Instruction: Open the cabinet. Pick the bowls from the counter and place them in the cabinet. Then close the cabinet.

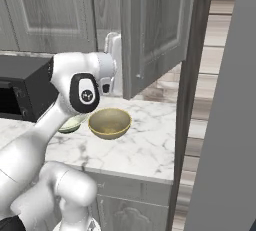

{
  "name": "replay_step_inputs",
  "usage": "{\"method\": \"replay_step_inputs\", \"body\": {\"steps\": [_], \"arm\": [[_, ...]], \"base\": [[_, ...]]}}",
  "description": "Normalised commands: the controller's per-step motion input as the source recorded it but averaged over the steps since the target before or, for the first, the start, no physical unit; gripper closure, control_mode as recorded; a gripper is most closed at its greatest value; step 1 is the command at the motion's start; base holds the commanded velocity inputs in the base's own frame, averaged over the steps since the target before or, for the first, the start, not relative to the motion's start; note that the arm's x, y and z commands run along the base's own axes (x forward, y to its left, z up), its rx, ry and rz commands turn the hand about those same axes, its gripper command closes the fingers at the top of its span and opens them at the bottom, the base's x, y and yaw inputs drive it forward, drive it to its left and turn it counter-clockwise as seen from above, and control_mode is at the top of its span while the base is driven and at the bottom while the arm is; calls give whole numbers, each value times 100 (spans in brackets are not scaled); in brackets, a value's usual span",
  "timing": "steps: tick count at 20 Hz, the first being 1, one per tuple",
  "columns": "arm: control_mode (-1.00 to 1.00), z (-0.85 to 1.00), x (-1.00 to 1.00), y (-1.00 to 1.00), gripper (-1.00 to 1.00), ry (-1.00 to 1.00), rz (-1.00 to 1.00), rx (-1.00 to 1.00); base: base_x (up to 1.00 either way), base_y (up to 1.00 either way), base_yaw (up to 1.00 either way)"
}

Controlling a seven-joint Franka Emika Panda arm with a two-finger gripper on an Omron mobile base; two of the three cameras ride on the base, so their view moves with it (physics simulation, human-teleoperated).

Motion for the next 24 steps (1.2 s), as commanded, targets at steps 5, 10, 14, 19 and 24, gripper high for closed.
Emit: {"method": "replay_step_inputs", "body": {"steps": [5, 10, 14, 19, 24], "arm": [[-100, -2, -14, -71, -100, -17, -19, 14], [-100, -1, -22, -87, -100, -27, -25, 14], [-100, -13, 0, -65, -100, -15, -16, 15], [-100, -3, -5, 6, -100, 0, -1, 4], [-100, 0, -57, 92, -100, -14, 13, -23]], "base": [[0, 0, 0], [0, 0, 0], [0, 0, 0], [0, 0, 0], [0, 0, 0]]}}
